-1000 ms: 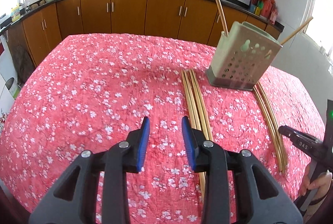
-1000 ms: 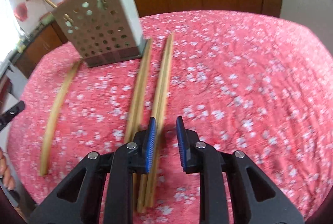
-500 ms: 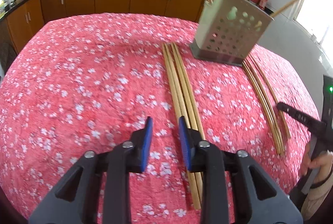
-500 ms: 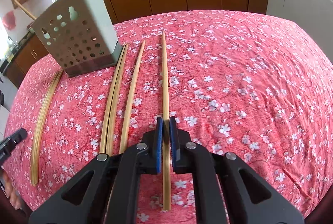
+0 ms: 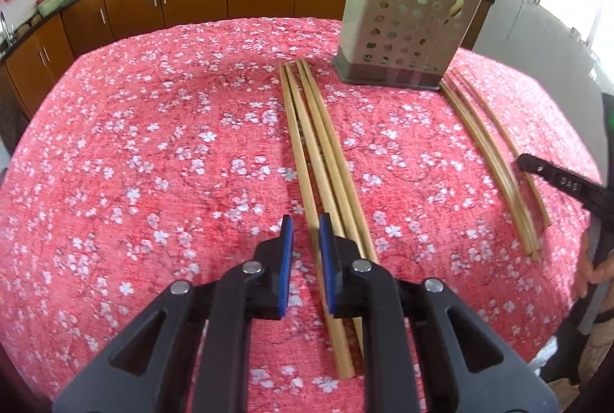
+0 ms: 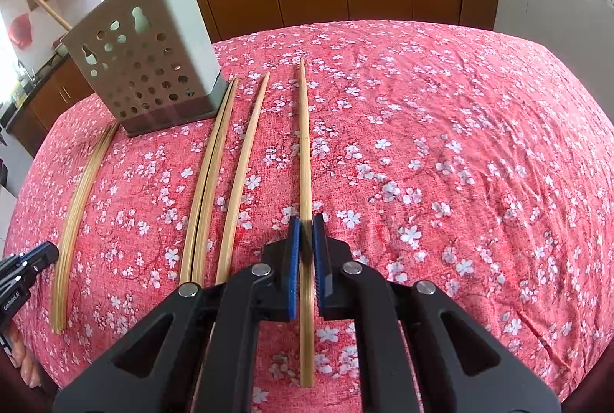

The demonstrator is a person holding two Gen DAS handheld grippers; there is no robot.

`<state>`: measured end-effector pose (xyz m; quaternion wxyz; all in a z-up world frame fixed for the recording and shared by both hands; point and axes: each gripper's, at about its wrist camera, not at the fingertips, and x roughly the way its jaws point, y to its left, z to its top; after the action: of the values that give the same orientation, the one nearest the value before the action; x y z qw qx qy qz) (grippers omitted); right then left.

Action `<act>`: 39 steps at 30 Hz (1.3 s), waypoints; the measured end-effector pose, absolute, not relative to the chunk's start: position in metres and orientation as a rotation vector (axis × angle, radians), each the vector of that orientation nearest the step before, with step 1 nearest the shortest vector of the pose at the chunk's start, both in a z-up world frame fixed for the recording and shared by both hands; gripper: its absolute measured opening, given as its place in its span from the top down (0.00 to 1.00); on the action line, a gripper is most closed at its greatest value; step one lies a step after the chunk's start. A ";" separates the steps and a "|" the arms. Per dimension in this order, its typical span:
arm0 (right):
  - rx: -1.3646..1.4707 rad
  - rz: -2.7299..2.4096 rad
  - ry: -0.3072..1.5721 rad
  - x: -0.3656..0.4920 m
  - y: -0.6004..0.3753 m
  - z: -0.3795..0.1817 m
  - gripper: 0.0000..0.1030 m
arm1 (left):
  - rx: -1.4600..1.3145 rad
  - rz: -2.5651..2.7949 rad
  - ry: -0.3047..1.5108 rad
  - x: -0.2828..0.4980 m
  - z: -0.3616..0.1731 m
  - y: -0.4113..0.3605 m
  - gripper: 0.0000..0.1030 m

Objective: Organize utensils
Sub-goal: 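Lower the right gripper onto a chopstick while the left gripper grasps another, then lift both chopsticks and carry them above the utensil holder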

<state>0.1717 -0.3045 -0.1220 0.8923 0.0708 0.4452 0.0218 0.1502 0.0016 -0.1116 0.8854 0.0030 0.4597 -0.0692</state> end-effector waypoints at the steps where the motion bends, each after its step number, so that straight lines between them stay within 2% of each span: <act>1: 0.144 0.045 0.924 0.171 -0.302 -0.121 0.92 | 0.014 -0.136 0.970 0.151 -0.114 0.002 0.85; 8: 0.149 0.064 0.923 0.161 -0.302 -0.120 0.92 | 0.006 -0.103 0.960 0.157 -0.116 0.008 0.92; 18: 0.157 0.018 0.885 0.178 -0.314 -0.121 0.92 | -0.114 -0.048 0.931 0.211 -0.117 0.052 0.91; 39: 0.141 0.016 0.873 0.179 -0.312 -0.124 0.91 | -0.114 -0.080 0.897 0.208 -0.117 0.058 0.91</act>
<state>0.1792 -0.3121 -0.1236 0.9038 0.0684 0.4225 0.0077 0.2077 0.0581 -0.1165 0.8988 -0.0553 0.4330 -0.0387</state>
